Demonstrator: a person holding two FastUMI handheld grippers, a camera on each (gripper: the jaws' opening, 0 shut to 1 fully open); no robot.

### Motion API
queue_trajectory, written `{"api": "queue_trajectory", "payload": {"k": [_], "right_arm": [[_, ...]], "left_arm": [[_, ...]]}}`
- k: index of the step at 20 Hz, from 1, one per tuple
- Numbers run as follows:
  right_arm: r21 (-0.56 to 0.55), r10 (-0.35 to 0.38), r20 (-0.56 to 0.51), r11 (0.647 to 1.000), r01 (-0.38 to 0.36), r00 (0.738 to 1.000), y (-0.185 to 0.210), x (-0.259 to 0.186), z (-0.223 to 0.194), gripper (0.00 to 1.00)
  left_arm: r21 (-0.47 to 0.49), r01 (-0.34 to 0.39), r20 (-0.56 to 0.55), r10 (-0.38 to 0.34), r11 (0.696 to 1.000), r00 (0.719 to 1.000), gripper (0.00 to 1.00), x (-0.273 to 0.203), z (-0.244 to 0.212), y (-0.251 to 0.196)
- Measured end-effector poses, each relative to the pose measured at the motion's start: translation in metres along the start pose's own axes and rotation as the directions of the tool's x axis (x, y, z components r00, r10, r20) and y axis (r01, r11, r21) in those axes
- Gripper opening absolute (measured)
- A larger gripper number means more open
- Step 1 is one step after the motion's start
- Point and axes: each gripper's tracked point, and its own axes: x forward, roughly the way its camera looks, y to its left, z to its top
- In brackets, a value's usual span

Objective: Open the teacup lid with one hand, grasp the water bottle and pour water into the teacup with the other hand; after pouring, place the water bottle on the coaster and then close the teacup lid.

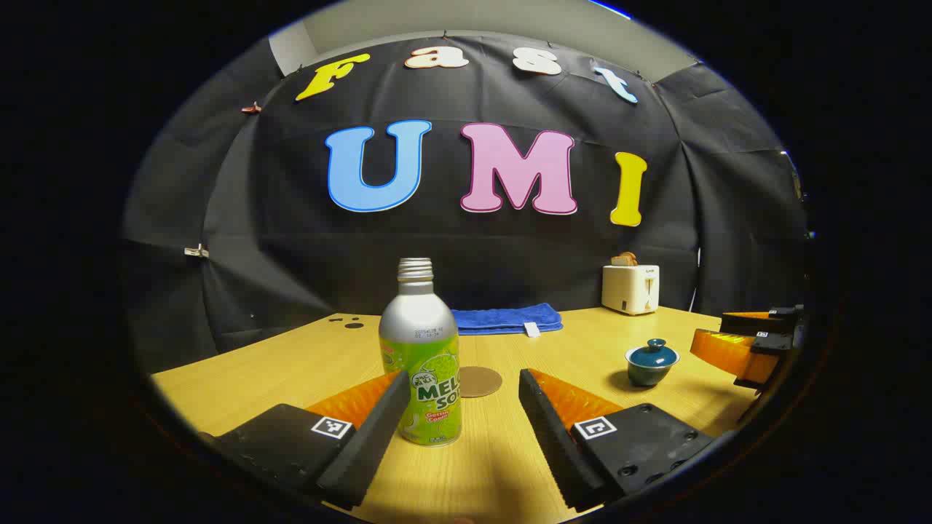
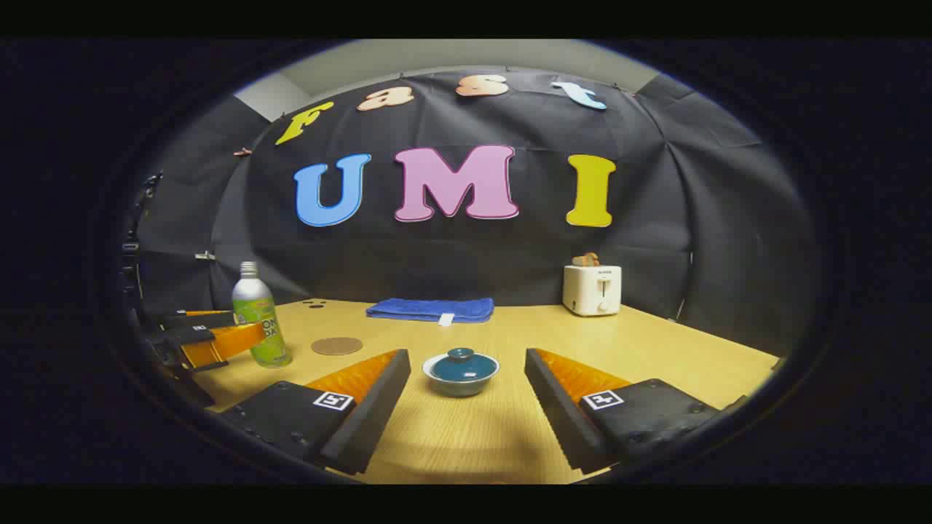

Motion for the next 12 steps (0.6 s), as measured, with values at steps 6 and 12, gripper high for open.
{"api": "queue_trajectory", "payload": {"k": [6, 12], "right_arm": [[0.006, -0.008, 0.001, 1.0, 0.008, 1.0, 0.0023, 0.0061, 0.001, 0.98], [0.011, -0.018, 0.004, 1.0, 0.018, 1.0, 0.0017, 0.0075, 0.0022, 0.96]], "left_arm": [[0.006, -0.018, 0.002, 0.018, 1.0, 1.0, 0.95, 0.0006, -0.0014, 0.0052], [0.01, -0.016, 0.004, 0.016, 1.0, 1.0, 0.95, 0.0014, -0.0006, 0.0061]]}}
